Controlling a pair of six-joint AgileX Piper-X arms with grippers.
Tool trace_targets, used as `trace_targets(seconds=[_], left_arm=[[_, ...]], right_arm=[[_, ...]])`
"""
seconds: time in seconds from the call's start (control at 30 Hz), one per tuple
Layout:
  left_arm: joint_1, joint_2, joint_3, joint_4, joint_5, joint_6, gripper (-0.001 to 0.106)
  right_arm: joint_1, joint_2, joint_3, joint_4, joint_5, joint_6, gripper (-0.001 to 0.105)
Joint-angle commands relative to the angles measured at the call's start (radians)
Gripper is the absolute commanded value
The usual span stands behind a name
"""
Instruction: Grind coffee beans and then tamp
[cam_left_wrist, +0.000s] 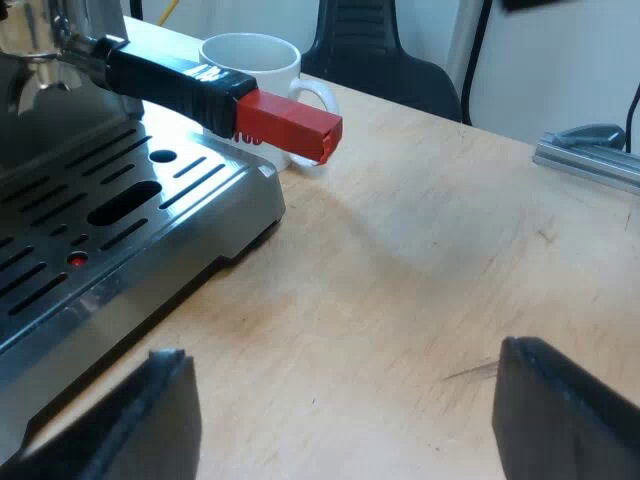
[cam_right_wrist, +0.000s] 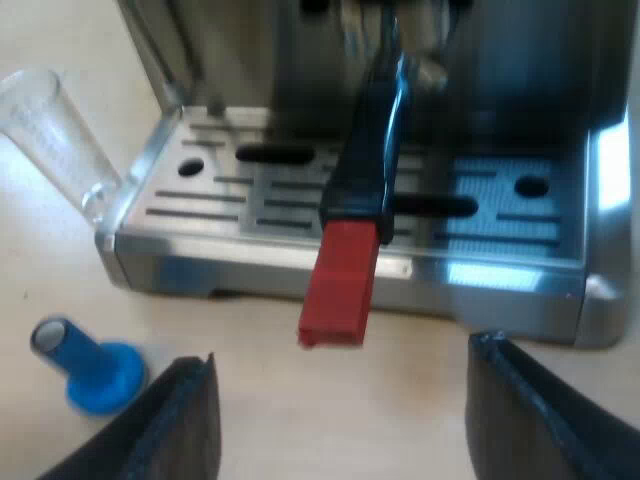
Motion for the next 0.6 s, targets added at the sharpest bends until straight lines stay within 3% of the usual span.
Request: trace_targets(seconds=[0.03, 0.4, 0.6], left_arm=[[-0.002, -0.007, -0.002, -0.01, 0.013, -0.011, 0.063], [-0.002, -0.007, -0.002, -0.01, 0.011, -0.011, 0.063], [-0.002, -0.007, -0.002, -0.01, 0.011, -0.011, 0.063]], right_arm=[[-0.052, 0.04, -0.032, 0.001, -0.117, 0.003, 0.056], [-0.166, 0.261, -0.212, 0.115, -0.247, 0.0, 0.056], [-0.231, 0.345, -0.247, 0.11, -0.298, 0.0, 0.056]])
